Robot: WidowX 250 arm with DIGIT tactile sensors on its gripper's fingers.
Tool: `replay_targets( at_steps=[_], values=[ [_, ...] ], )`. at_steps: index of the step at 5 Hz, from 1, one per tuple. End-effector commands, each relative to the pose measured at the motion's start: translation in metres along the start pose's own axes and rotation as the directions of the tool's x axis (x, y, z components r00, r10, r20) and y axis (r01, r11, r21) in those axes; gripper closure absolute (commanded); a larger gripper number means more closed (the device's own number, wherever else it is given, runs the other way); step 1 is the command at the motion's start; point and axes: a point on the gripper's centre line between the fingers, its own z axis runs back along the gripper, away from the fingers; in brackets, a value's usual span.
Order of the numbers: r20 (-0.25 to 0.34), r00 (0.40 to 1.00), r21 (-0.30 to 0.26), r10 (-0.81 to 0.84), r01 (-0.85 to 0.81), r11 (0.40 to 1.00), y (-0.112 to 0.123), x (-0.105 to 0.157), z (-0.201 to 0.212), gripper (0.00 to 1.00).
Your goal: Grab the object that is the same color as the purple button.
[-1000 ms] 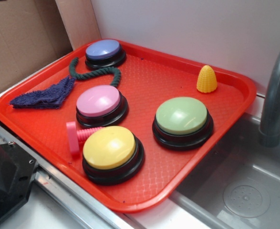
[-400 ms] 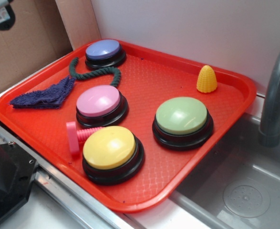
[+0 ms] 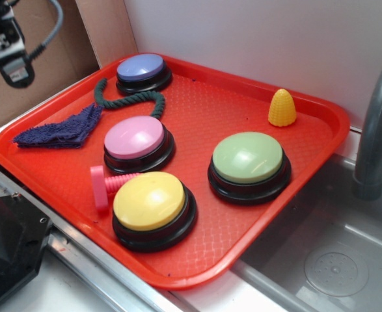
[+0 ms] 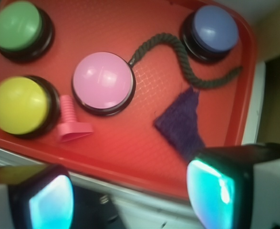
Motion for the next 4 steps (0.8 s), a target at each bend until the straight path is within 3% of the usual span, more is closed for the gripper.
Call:
replay_targets(
  at_steps=[1,2,4],
  values=[
    [0.009,0.986,0.044,-0.168,0.167,0.985,0.028,0.008,-0.047,0.0],
    [0.097,0.973,-0.02,-0.207,0.21,0.977,0.032,0.011,-0.077,0.0],
    [0.038,0.977,-0.042,-0.209,0.211,0.977,0.041,0.0,-0.118,0.0]
  ],
)
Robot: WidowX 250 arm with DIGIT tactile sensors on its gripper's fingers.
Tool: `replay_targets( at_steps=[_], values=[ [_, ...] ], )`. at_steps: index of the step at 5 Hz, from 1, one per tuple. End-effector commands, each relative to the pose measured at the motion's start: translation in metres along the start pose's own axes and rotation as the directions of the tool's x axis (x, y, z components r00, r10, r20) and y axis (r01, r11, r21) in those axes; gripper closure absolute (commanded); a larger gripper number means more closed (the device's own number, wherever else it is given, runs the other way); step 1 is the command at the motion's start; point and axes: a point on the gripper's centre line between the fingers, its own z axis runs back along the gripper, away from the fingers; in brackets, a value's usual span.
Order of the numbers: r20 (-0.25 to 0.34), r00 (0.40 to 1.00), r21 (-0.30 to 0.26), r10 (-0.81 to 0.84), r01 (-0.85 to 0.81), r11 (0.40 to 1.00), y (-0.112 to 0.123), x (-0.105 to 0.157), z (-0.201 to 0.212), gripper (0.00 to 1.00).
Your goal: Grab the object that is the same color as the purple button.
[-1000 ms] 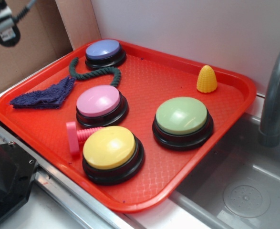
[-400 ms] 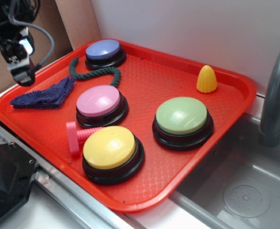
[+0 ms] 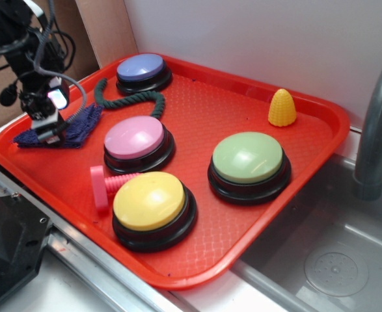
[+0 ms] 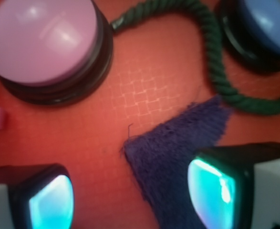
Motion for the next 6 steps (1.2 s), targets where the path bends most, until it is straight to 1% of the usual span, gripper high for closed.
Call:
replay_targets(
  at_steps=[1,3,4,5,6],
  values=[
    [-0.032,0.999,0.025,0.017,-0.016,1.0,0.016,-0.011,-0.015,0.0],
    [-0.01,0.997,0.014,0.079,-0.079,0.997,0.029,-0.027,-0.022,0.0],
    [-0.003,0.992,0.015,0.13,-0.13,0.991,0.035,-0.03,-0.027,0.0],
    [-0.028,0.991,0.012,0.127,-0.127,0.992,0.04,-0.029,-0.031,0.0],
    [-0.013,0.99,-0.001,0.142,-0.142,0.99,0.043,-0.031,-0.036,0.0]
  ],
)
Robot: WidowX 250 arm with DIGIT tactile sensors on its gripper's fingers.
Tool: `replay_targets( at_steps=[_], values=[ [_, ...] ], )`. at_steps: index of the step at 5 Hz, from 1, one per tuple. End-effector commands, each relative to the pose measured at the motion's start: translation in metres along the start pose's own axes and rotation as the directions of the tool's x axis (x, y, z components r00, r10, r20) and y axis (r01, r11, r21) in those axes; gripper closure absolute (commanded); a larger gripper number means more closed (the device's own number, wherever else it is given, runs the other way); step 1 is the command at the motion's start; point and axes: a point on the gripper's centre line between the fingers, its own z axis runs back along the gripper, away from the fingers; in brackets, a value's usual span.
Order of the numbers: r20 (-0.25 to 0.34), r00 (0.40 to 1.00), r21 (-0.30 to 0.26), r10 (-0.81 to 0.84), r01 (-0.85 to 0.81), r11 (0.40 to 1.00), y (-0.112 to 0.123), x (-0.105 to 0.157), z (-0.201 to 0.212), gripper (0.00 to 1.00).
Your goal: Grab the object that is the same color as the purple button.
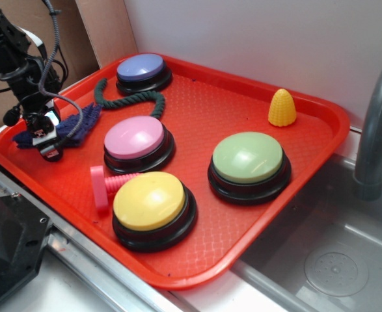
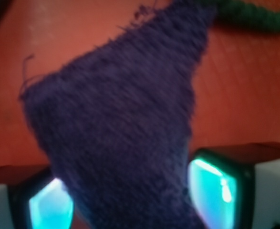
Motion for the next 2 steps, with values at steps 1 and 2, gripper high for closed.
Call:
replay_targets(
  at_steps=[1,2],
  values=[
    [0.025,1.0,0.031,0.003,-0.004,1.0,0.0108,0.0056,0.0,0.85],
    [0.03,1.0,0.037,0.005,-0.006,0.999,0.0104,0.006,0.0003,1.0]
  ],
)
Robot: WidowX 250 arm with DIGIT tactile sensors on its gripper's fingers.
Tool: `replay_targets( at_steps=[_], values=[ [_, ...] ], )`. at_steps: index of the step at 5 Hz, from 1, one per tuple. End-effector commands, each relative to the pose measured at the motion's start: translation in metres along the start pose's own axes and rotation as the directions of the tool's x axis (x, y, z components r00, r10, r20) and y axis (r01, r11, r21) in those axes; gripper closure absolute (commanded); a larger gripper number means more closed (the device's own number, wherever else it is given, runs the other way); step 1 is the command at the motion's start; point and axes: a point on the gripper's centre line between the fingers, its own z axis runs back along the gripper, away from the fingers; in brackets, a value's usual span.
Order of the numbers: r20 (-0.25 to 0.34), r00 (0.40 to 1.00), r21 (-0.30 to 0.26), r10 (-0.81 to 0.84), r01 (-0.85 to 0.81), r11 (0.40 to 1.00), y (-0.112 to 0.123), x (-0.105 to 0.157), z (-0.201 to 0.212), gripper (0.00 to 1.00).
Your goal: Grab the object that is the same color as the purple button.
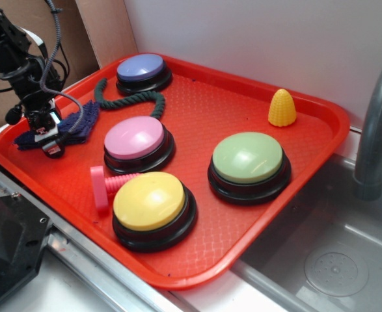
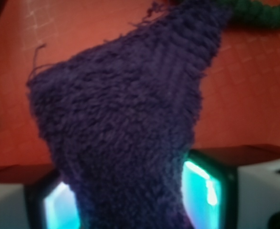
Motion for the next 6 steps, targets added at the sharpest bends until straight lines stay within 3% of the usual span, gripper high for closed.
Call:
replay_targets(
  at_steps=[1,3,6],
  values=[
    [0.012,1.0,0.031,-0.011,0.01,0.999,0.003,0.005,0.003,1.0],
    [0.01,1.0,0.044,0.017,-0.017,0.999,0.003,0.005,0.002,1.0],
    [-0.096,0.975,0.129,0.202,-0.189,0.973,-0.01,0.024,0.053,1.0]
  ],
)
